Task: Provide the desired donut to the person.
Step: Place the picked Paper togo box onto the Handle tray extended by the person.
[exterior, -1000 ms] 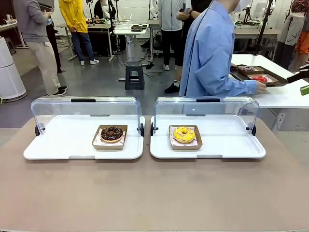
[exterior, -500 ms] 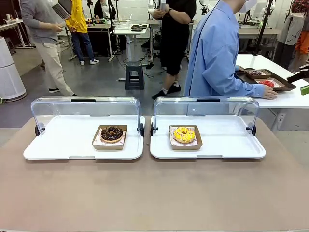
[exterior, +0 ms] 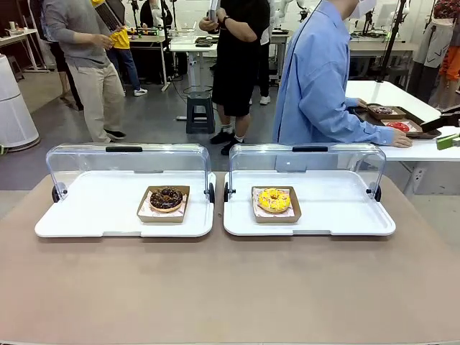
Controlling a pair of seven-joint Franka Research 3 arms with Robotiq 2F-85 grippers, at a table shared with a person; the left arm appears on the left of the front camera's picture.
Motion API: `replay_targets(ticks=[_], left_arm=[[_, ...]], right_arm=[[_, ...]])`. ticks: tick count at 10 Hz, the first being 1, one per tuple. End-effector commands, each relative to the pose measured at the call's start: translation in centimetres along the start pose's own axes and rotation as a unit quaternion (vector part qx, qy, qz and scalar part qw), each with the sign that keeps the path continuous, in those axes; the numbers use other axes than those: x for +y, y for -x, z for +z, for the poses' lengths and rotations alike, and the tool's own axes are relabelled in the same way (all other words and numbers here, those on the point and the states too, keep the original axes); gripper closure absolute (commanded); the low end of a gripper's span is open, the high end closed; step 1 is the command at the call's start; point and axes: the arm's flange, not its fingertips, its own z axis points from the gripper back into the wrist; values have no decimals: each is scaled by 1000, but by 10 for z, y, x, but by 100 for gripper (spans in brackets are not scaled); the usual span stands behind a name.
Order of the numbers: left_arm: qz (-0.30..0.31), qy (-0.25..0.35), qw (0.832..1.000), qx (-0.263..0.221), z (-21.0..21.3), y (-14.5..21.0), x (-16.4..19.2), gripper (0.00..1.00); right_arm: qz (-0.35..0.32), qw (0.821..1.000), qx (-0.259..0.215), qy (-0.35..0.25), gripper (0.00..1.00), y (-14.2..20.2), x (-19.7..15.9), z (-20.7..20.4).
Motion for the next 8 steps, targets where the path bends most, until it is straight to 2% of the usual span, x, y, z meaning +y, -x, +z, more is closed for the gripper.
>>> replay_targets(ticks=[1, 5, 6, 7, 8], left_arm=[[-2, -2, 1000, -3, 2, -1, -1, 0], [-2, -2, 1000, -3, 2, -1, -1, 0], [-2, -2, 1000, -3, 2, -1, -1, 0], [-2, -2, 1000, -3, 2, -1, -1, 0], [-2, -2, 1000, -3, 2, -1, -1, 0]], right_arm=[[22, 999, -40, 1, 0, 9, 9, -11], [23, 999, -40, 2, 0, 20, 6, -18], [19, 999, -30, 20, 0, 20, 2, -18], [0, 998, -2, 69, 0, 18, -6, -16], [16, 1000, -27, 1, 0, 16, 4, -14]])
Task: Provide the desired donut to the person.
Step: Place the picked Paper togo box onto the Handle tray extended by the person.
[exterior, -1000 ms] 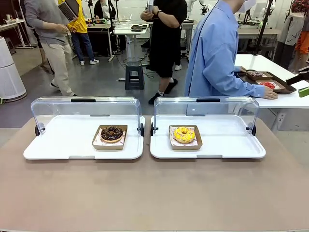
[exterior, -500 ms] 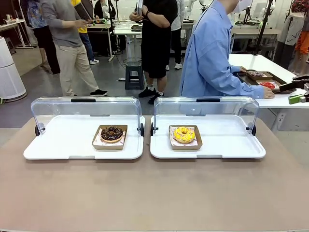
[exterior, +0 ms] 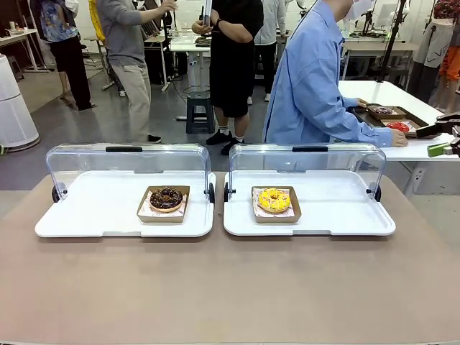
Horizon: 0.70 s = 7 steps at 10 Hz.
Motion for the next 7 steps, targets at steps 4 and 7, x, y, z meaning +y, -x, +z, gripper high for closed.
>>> replay_targets(ticks=[4, 7], left_arm=[[-2, -2, 1000, -3, 2, -1, -1, 0], [-2, -2, 1000, -3, 2, -1, -1, 0]], right_arm=[[1, 1000, -14, -23, 0, -2, 5, -4], [1, 1000, -14, -23, 0, -2, 5, -4]])
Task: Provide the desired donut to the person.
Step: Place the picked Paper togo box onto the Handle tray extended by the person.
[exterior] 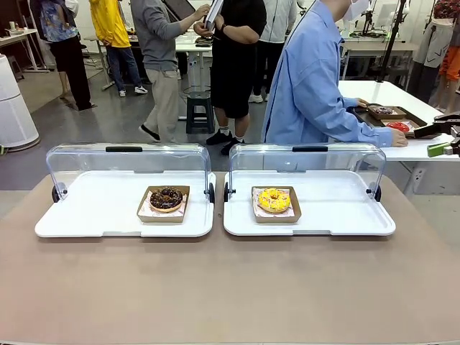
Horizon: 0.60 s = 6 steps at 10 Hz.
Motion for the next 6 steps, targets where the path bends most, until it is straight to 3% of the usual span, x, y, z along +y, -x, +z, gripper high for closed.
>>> replay_targets(ticks=[1, 6], left_arm=[[-2, -2, 1000, -3, 2, -1, -1, 0], [-2, -2, 1000, -3, 2, -1, -1, 0]], right_arm=[[0, 1000, -1, -2, 0, 1, 1, 0], [0, 1000, -1, -2, 0, 1, 1, 0]])
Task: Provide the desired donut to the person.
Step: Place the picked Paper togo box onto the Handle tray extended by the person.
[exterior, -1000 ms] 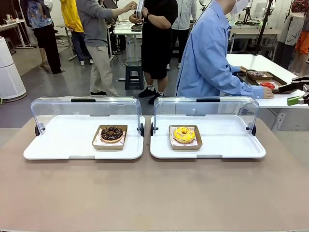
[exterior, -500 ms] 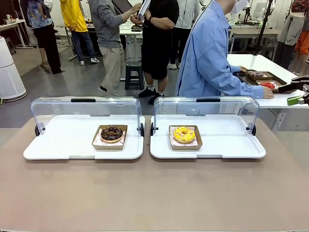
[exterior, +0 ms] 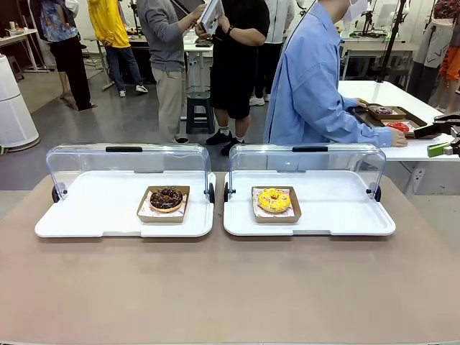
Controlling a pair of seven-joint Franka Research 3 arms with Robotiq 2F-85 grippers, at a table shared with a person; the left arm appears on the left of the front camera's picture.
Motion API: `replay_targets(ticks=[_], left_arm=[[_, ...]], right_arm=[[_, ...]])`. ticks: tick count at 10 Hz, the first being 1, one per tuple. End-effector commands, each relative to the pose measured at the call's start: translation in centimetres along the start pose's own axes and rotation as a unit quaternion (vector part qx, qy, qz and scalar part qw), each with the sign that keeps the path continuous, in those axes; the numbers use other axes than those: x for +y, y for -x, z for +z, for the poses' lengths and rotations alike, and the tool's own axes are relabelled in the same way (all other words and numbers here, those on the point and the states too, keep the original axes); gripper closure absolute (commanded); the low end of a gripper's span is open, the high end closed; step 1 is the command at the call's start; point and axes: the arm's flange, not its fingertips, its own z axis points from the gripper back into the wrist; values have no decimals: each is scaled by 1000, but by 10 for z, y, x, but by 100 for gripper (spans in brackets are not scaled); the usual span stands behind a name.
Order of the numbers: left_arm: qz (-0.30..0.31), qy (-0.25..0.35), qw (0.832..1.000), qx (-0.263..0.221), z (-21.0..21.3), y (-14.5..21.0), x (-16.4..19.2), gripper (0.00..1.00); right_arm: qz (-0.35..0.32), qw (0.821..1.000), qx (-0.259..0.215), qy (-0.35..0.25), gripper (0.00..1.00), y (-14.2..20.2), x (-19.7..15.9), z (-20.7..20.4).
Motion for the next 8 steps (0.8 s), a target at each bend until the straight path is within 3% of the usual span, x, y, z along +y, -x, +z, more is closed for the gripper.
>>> replay_targets(ticks=[1, 8], left_arm=[[-2, -2, 1000, -3, 2, -1, -1, 0], [-2, -2, 1000, -3, 2, -1, -1, 0]], right_arm=[[1, 1000, -1, -2, 0, 1, 1, 0], [1, 1000, -1, -2, 0, 1, 1, 0]])
